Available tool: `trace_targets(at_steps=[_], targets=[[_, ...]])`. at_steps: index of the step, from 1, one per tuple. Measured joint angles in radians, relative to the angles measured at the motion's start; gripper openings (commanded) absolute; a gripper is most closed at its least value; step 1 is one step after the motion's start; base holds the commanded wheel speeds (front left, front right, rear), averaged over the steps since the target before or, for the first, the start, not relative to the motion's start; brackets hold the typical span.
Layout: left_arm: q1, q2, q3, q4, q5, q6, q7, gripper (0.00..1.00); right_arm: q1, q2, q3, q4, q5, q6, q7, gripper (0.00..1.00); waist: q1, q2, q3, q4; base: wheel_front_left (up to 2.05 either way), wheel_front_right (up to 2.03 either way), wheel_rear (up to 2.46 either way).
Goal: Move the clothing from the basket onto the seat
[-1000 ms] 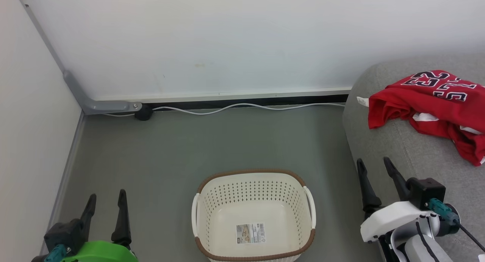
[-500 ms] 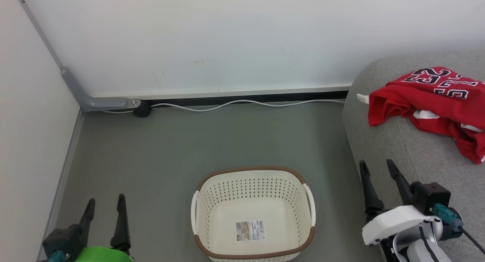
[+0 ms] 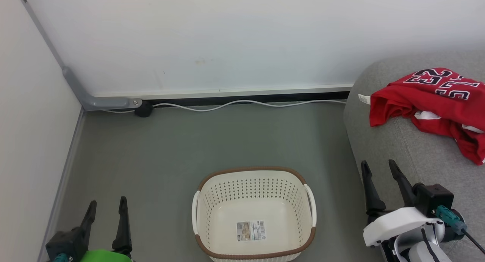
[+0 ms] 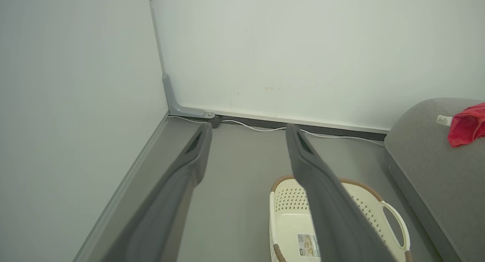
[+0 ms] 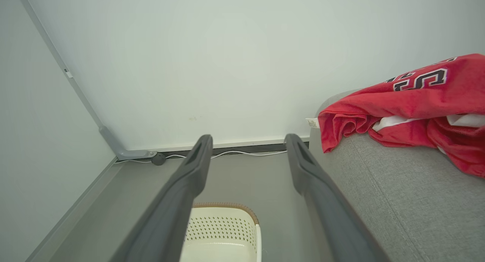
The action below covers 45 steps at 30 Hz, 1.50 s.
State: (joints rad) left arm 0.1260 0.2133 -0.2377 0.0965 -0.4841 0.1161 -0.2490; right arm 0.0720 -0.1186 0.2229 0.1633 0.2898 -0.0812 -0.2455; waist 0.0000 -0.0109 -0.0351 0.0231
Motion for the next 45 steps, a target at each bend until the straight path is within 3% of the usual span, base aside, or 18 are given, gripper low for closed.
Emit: trace_targets(at_steps=[7,8,19,45], targets=[[0.007,0.000,0.000,0.000,0.008,0.000,0.000,1.00,0.016,0.000,0.001,-0.010,0.000,0.000,0.006,1.00,0.0000,0.0000,-0.003,0.004,0.00,0.00,0.00],[0.007,0.000,-0.001,0.001,0.008,0.000,0.000,0.00,0.019,-0.001,0.001,-0.010,0.000,0.000,0.009,0.00,0.0000,0.0000,-0.004,0.004,0.00,0.00,0.00],[0.015,-0.041,-0.013,0.056,-0.028,-0.004,0.012,0.00,0.057,0.018,0.003,0.042,0.040,0.010,0.009,0.00,0.0000,0.0000,-0.001,0.002,0.00,0.00,0.00],[0.001,-0.074,0.070,0.069,-0.349,-0.065,0.100,0.00,0.031,0.032,-0.084,0.041,0.420,0.055,0.099,0.00,0.0000,0.0001,0.011,-0.005,0.00,0.00,0.00]])
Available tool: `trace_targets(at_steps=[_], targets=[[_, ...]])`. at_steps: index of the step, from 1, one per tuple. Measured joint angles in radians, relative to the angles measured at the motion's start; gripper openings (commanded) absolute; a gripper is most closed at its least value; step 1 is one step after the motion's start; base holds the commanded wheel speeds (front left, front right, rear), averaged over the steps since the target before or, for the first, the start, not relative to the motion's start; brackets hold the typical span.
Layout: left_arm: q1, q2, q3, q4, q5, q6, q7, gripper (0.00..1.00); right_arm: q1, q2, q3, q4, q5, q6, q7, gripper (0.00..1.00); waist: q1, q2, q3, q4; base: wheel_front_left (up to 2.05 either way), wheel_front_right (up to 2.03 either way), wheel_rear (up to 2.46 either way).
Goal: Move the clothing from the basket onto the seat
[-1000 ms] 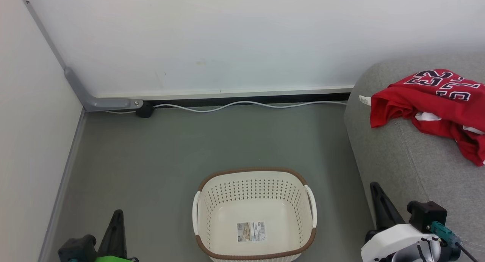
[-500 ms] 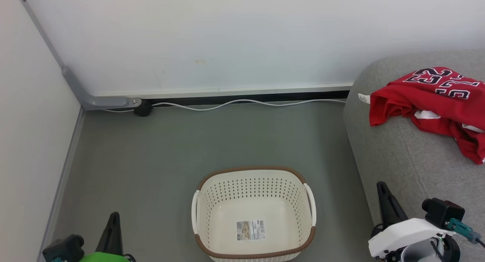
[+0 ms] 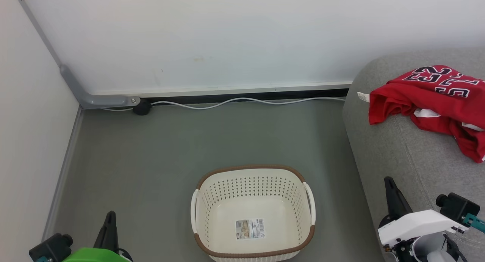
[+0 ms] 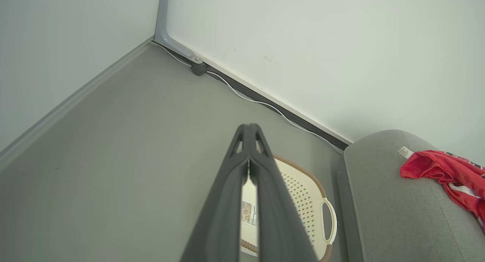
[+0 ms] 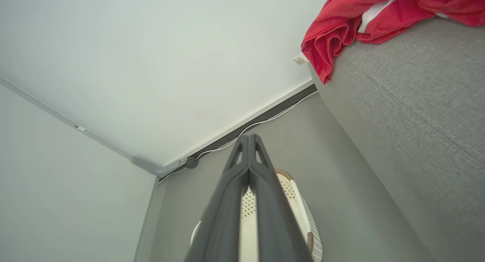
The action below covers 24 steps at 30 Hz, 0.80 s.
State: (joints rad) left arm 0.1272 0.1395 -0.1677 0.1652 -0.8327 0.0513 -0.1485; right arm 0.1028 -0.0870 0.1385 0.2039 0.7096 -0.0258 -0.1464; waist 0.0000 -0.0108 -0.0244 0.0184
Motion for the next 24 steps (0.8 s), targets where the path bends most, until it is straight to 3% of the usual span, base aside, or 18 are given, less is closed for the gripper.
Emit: trace_targets(at_steps=[24], targets=[[-0.052,-0.023,0.069,0.032,-0.264,-0.053,0.078,0.00,-0.044,0.003,-0.074,0.020,0.303,0.048,0.074,0.00,0.0000,0.0000,0.009,-0.006,0.00,0.00,0.00]])
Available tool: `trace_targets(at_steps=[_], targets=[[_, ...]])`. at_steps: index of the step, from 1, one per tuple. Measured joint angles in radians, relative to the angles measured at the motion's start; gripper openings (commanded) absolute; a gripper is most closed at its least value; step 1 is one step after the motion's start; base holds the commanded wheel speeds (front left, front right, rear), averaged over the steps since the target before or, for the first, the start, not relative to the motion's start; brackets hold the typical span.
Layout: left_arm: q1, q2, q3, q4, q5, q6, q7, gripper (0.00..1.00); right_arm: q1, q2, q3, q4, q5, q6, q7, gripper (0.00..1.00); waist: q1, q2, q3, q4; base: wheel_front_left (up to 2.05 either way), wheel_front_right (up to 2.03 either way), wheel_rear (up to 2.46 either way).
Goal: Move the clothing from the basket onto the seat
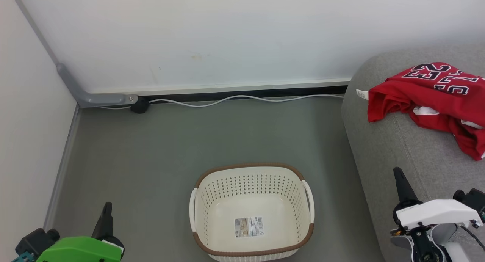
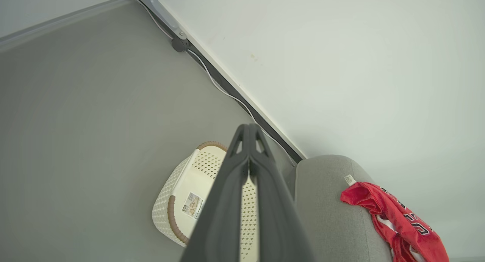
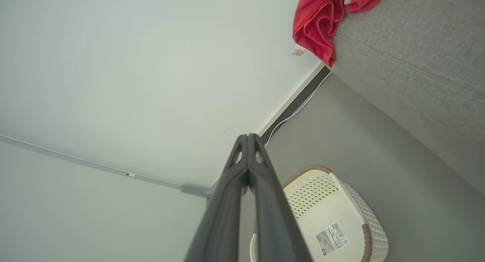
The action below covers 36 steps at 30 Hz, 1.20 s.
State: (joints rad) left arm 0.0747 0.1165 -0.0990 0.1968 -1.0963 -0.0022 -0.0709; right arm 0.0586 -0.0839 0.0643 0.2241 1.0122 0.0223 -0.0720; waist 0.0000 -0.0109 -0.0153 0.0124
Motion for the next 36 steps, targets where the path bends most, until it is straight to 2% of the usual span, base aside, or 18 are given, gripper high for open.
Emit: trace_targets(at_steps=[36], targets=[[-0.088,-0.043,0.107,0.054,-0.395,-0.087,0.119,0.00,-0.081,0.011,-0.115,0.037,0.472,0.069,0.110,0.00,0.0000,0.0000,0.014,-0.009,0.00,0.00,0.00]])
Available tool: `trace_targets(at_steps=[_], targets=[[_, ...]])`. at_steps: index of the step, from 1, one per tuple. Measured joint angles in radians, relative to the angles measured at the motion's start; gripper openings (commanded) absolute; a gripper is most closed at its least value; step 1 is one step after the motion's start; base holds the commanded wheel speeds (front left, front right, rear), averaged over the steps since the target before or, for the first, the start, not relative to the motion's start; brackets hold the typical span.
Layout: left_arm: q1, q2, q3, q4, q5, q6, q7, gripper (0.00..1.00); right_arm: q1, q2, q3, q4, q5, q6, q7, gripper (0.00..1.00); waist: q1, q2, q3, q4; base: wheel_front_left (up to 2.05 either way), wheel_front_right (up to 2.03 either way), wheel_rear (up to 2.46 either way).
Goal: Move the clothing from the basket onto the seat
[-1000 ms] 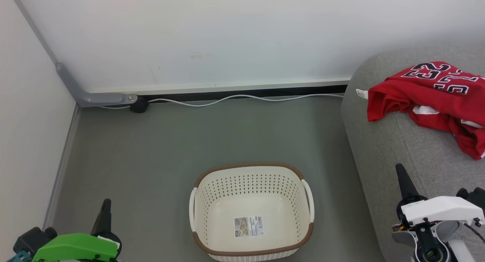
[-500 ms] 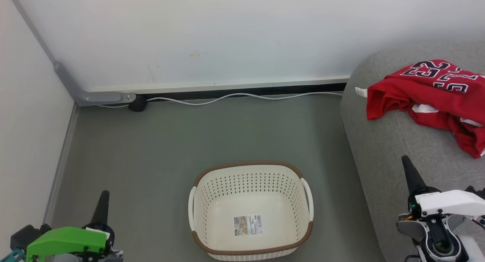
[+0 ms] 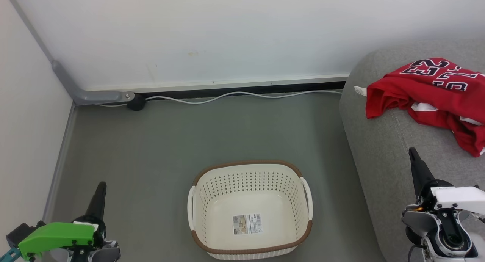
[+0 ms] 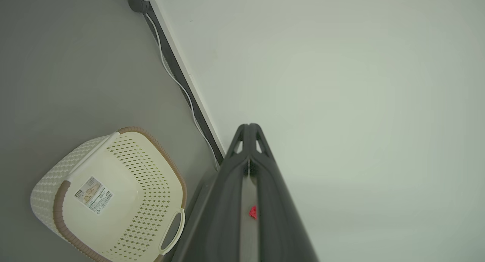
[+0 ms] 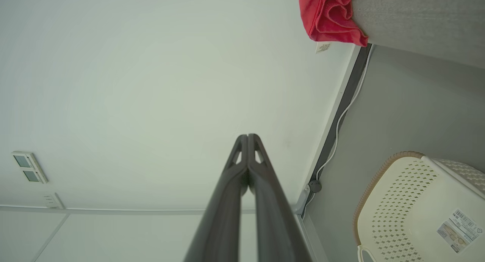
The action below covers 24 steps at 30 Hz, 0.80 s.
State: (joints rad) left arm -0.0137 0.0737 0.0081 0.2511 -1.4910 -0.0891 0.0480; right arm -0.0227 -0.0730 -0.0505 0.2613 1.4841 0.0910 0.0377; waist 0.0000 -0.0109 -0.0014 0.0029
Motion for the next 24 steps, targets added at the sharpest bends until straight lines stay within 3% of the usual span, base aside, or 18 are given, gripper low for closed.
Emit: trace_targets(at_steps=[12,24], targets=[[-0.032,-0.014,0.035,0.016,-0.128,-0.026,0.032,0.00,-0.028,0.004,-0.038,0.011,0.150,0.023,0.034,0.00,0.0000,0.0000,0.004,-0.003,0.00,0.00,0.00],[-0.038,-0.017,0.039,0.022,-0.134,-0.027,0.032,0.00,-0.032,0.006,-0.039,0.015,0.155,0.023,0.034,0.00,0.0000,0.0000,0.004,-0.003,0.00,0.00,0.00]])
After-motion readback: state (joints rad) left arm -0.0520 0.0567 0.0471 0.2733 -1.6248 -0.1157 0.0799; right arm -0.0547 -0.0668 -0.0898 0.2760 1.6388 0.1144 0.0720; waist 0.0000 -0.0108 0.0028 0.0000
